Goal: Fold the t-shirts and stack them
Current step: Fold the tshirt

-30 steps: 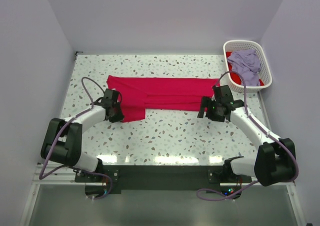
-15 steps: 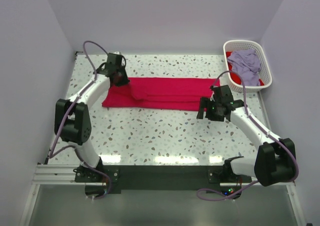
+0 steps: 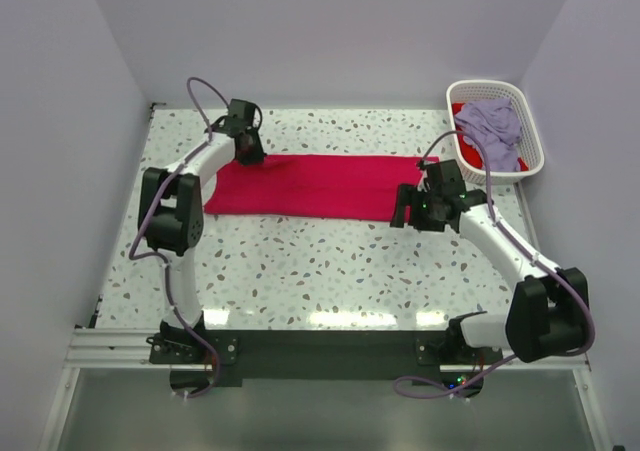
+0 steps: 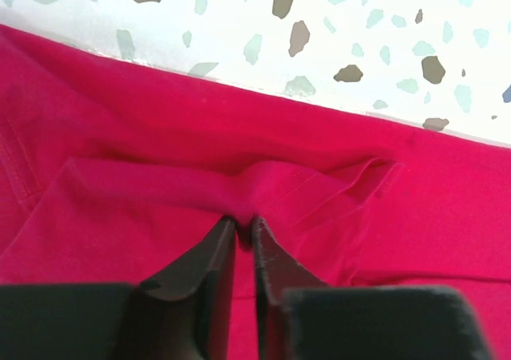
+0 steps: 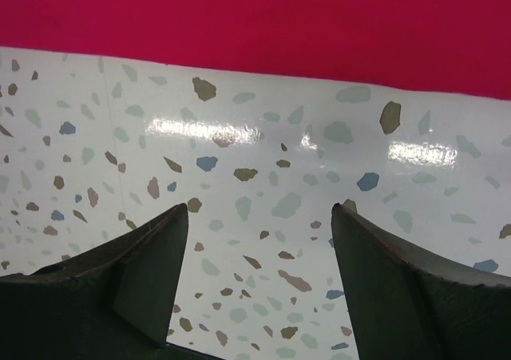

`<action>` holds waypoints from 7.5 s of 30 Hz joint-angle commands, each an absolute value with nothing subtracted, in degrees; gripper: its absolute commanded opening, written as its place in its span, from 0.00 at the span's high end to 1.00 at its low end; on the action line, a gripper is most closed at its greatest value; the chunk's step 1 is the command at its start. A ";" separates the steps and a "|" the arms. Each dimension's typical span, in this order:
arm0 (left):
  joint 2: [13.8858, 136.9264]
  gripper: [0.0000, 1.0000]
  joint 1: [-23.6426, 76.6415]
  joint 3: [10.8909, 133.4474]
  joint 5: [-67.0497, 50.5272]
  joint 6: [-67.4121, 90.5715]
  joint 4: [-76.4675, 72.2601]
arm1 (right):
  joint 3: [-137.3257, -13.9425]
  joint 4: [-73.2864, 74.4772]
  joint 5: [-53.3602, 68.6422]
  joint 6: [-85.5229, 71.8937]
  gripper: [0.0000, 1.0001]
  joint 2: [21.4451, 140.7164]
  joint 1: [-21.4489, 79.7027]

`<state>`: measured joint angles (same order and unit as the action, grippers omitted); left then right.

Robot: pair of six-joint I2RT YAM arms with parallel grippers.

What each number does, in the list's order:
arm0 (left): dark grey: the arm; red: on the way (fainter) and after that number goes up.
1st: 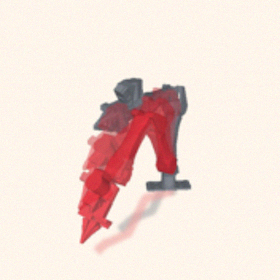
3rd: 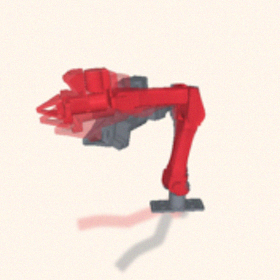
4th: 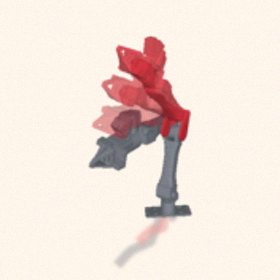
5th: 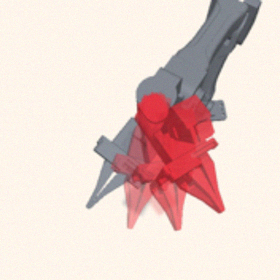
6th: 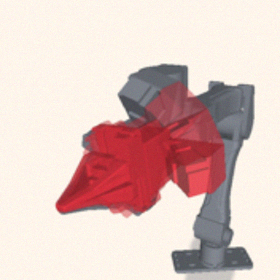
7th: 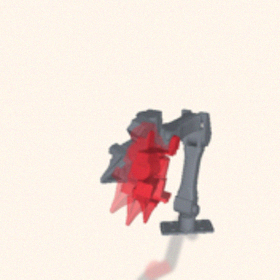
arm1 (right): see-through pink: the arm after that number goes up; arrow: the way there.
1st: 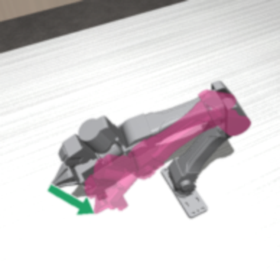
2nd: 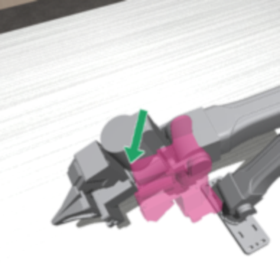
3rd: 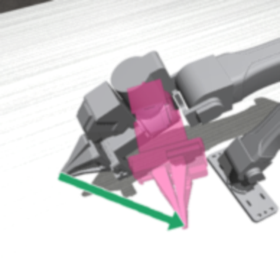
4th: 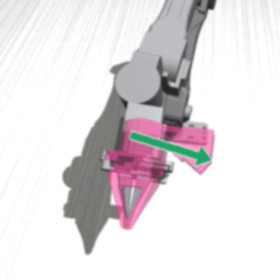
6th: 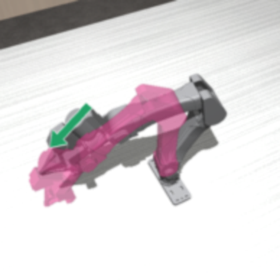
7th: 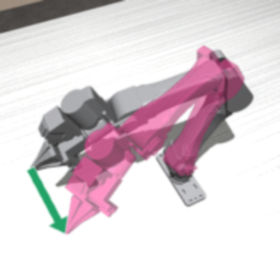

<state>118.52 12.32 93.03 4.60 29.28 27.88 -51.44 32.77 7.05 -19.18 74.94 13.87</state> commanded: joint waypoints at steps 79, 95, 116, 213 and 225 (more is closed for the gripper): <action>98.70 0.59 3.60 59.51 -11.25 51.50 9.14 | -84.81 6.68 18.36 -26.81 0.43 115.65 32.78; 100.11 0.57 3.69 57.13 -8.17 54.05 6.86 | -95.27 5.36 20.04 -28.48 0.43 126.47 33.58; 99.32 0.60 3.87 55.20 -8.53 54.14 5.36 | -100.63 4.40 23.29 -30.50 0.55 132.89 34.36; 79.53 0.59 -2.90 41.66 -5.10 31.99 25.32 | -60.65 25.75 -9.84 -17.93 0.44 97.56 35.51; 106.50 0.61 -1.85 63.32 -0.09 30.15 25.57 | -53.71 35.06 -2.65 -26.18 0.42 94.23 42.09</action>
<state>97.67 -2.55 56.64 -4.56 31.88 28.27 -56.40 27.46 -7.46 -21.08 96.66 37.56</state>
